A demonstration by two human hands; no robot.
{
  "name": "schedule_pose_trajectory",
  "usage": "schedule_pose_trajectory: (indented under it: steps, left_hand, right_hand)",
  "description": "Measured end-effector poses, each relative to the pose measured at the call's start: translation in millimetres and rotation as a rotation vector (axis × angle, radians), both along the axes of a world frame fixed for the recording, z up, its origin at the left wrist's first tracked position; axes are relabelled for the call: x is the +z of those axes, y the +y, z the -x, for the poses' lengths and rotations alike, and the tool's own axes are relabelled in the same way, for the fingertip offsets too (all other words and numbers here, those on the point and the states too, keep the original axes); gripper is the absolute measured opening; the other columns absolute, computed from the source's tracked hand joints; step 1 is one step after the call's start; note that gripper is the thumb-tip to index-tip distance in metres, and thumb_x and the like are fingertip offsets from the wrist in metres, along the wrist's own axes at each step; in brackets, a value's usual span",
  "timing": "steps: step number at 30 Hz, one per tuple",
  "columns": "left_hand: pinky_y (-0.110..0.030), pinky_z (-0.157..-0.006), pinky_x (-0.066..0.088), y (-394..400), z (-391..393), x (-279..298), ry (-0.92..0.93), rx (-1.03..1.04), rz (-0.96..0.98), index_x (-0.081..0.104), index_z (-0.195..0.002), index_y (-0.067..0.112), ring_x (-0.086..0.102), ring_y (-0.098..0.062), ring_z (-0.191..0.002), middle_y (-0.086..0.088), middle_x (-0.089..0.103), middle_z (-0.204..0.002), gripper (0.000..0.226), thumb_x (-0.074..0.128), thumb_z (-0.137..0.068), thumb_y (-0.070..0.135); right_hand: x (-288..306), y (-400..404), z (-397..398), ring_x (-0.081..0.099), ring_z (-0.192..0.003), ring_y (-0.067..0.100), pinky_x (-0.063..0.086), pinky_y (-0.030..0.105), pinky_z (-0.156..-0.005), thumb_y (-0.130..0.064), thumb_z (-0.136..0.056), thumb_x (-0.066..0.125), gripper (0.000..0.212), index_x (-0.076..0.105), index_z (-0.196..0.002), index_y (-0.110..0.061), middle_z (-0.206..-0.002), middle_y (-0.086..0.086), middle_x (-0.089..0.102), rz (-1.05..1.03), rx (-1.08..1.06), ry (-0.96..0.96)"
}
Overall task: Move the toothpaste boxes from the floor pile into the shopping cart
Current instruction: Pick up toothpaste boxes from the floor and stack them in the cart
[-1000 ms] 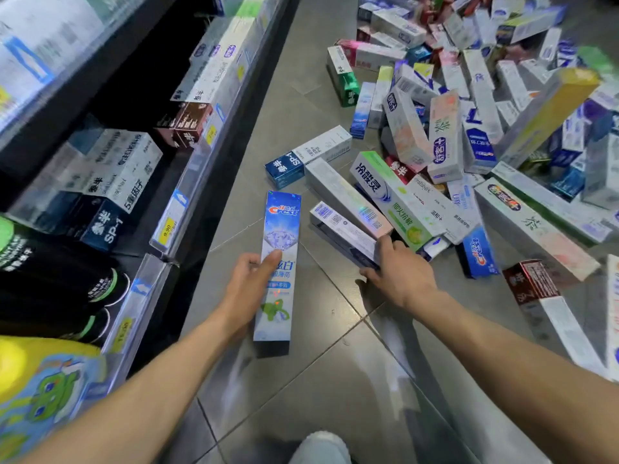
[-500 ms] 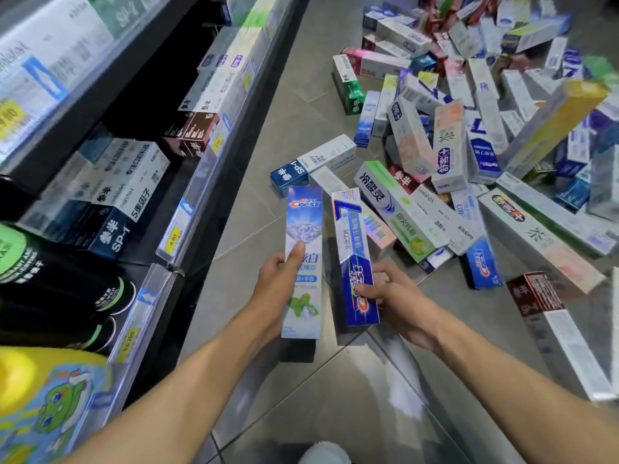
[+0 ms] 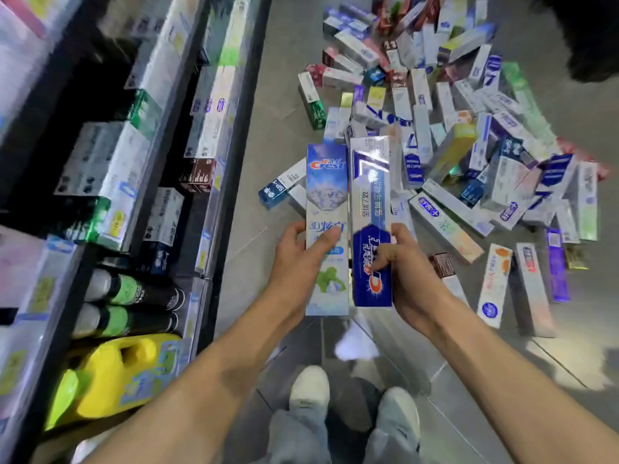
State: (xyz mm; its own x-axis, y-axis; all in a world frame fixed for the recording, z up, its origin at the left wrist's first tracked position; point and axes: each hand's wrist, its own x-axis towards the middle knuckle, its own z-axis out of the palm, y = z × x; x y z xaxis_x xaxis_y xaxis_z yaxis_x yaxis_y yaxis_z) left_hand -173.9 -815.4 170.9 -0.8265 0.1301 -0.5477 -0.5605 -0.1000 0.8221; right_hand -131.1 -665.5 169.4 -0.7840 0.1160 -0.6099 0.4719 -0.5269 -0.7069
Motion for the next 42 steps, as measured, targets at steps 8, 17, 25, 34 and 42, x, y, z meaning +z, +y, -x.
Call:
schedule_pose_trajectory:
  steps: [8,17,25,34,42]
  left_hand:
    - [-0.05,-0.083,0.06,48,-18,301,0.118,-0.076,-0.063,0.057,-0.121,0.016,0.072,-0.031,-0.1,-0.013,0.072,-0.116,0.038,0.075,-0.089,0.024]
    - [-0.062,-0.097,0.051,120,-74,568,0.222,-0.167,-0.212,0.062,-0.117,0.017,0.068,-0.038,-0.11,-0.012,0.073,-0.116,0.027,0.069,-0.093,0.028]
    - [-0.039,-0.074,0.061,168,-128,642,0.304,-0.494,-0.295,0.063,-0.117,0.015,0.075,-0.024,-0.091,-0.004,0.077,-0.104,0.029,0.07,-0.09,0.024]
    - [-0.043,-0.078,0.061,195,-223,644,0.238,-1.112,-0.283,0.063,-0.111,0.01,0.074,-0.023,-0.089,-0.007,0.077,-0.101,0.03,0.073,-0.089,0.028]
    - [-0.053,-0.08,0.059,202,-385,631,0.088,-1.633,-0.263,0.06,-0.115,0.009,0.073,-0.034,-0.089,-0.014,0.076,-0.101,0.059,0.089,-0.07,0.032]
  right_hand:
    - [316,42,-28,0.059,-0.064,0.028,0.052,0.037,-0.059,0.008,-0.067,0.043,0.053,0.047,-0.115,-0.015,-0.072,0.007,0.064,-0.103,-0.109,0.122]
    - [574,88,-106,0.071,-0.087,0.025,0.06,0.043,-0.077,-0.006,-0.092,0.06,0.035,0.054,-0.124,-0.017,-0.108,0.009,0.073,-0.214,-0.326,0.309]
    - [650,108,-202,0.07,-0.071,0.019,0.058,0.031,-0.059,-0.009,-0.094,0.058,0.024,0.056,-0.117,-0.012,-0.093,0.008,0.074,-0.29,-0.597,0.28]
    - [654,50,-336,0.071,-0.075,0.018,0.06,0.037,-0.06,-0.013,-0.086,0.073,0.035,0.056,-0.117,-0.017,-0.092,0.004,0.075,-0.475,-1.164,0.135]
    - [640,-21,-502,0.072,-0.086,0.02,0.058,0.041,-0.081,-0.03,-0.067,0.085,0.058,0.058,-0.116,-0.02,-0.097,0.001,0.076,-0.623,-1.627,-0.19]
